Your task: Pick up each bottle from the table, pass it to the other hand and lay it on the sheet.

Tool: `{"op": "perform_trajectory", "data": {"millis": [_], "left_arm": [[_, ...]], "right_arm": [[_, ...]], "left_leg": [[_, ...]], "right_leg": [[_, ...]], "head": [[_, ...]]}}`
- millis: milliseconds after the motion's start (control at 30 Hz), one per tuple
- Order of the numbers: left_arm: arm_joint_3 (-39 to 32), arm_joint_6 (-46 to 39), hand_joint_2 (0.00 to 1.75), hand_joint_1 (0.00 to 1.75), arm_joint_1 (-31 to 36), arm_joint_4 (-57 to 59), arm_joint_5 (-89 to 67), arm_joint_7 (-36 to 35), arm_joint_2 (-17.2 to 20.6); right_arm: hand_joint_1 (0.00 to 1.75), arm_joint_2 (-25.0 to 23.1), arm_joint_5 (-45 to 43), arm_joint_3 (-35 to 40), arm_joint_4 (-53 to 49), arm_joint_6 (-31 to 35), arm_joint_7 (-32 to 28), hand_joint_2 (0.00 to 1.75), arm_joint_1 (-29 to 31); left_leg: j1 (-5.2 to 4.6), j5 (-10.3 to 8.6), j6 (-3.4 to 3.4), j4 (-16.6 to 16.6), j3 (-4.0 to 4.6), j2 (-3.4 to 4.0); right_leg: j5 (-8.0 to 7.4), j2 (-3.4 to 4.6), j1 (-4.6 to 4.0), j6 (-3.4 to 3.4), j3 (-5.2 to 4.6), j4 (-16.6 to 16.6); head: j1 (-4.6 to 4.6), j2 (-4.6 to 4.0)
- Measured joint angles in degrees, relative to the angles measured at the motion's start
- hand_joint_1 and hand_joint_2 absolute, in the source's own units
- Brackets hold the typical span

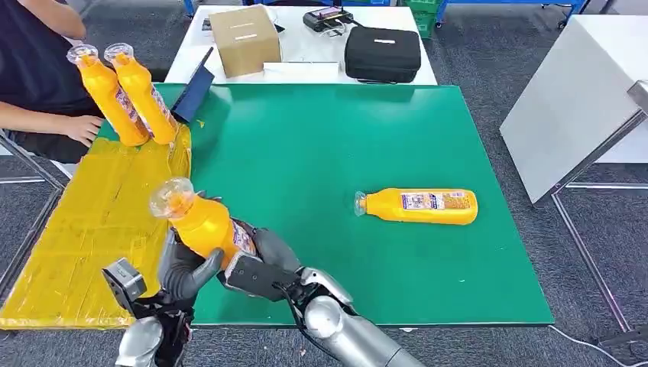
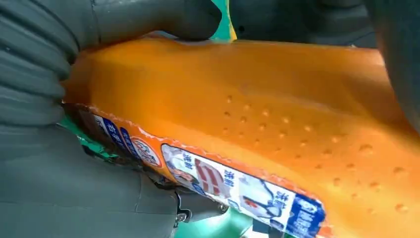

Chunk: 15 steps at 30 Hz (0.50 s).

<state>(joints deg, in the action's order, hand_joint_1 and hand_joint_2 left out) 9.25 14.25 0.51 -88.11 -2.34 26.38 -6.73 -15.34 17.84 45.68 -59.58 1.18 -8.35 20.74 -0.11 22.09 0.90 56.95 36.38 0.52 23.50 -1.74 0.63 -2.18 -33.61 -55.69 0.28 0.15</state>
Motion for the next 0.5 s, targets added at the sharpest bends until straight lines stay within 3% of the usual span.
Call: {"op": "perform_trajectory", "data": {"millis": [500], "left_arm": [[-0.24,0.15,1.75,1.75,0.24,0.44,-0.96,0.26,0.48]], "right_arm": [[1.75,0.63,2.03,-0.26,0.85,2.89,-0.09,1.75,-0.04]], "left_leg": [[0.0,0.0,0.0,0.0,0.0,0.01]], "right_leg": [[0.0,0.0,0.0,0.0,-0.02,0.0]], "head": [[0.0,0.0]]}}
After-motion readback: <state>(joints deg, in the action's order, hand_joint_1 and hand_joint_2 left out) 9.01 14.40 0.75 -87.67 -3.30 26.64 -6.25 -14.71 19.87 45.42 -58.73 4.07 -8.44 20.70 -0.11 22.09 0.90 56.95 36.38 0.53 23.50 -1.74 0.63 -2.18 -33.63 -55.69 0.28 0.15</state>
